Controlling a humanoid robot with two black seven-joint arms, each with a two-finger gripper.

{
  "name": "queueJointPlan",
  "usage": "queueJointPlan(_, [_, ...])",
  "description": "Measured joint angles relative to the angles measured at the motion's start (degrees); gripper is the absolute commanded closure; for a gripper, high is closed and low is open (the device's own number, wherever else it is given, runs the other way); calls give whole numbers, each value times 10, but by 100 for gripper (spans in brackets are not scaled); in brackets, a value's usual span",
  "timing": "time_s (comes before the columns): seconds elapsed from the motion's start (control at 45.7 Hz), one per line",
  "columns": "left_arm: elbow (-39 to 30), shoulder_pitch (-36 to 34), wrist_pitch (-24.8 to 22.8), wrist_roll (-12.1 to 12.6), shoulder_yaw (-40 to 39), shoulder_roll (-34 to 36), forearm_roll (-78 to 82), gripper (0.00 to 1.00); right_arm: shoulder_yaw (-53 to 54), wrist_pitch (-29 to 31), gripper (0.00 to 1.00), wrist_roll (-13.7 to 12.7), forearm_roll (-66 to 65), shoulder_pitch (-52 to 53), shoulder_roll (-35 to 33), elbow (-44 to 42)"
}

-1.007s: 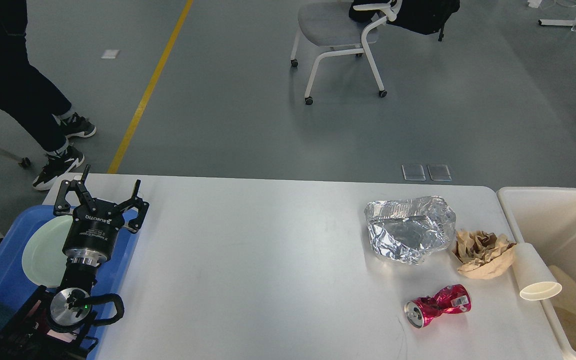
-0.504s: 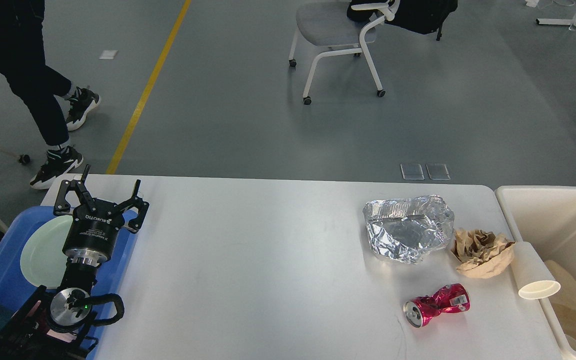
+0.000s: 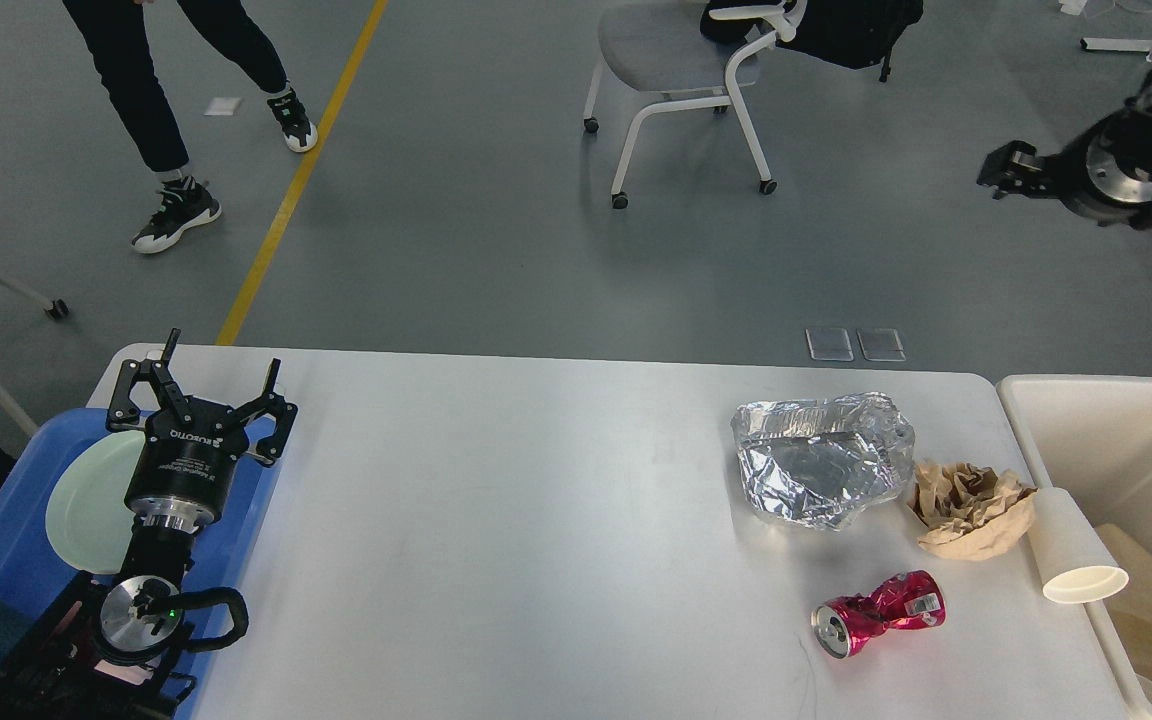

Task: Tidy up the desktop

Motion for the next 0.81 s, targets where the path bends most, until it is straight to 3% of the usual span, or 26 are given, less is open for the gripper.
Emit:
queueJointPlan(0.153, [0,1,0,0,0,0,0,4,9,97,0,0,4,157,55,110])
queueJointPlan(0.328, [0,1,0,0,0,0,0,4,37,179,0,-1,6,301,65,252])
queueJointPlan(0.504, [0,1,0,0,0,0,0,4,40,196,0,-1,31,401,55,372])
queueJointPlan(0.722, [0,1,0,0,0,0,0,4,33,202,0,-1,51,416,50,420])
queueJointPlan(0.81, [0,1,0,0,0,0,0,4,37,231,0,-1,52,430,45,452])
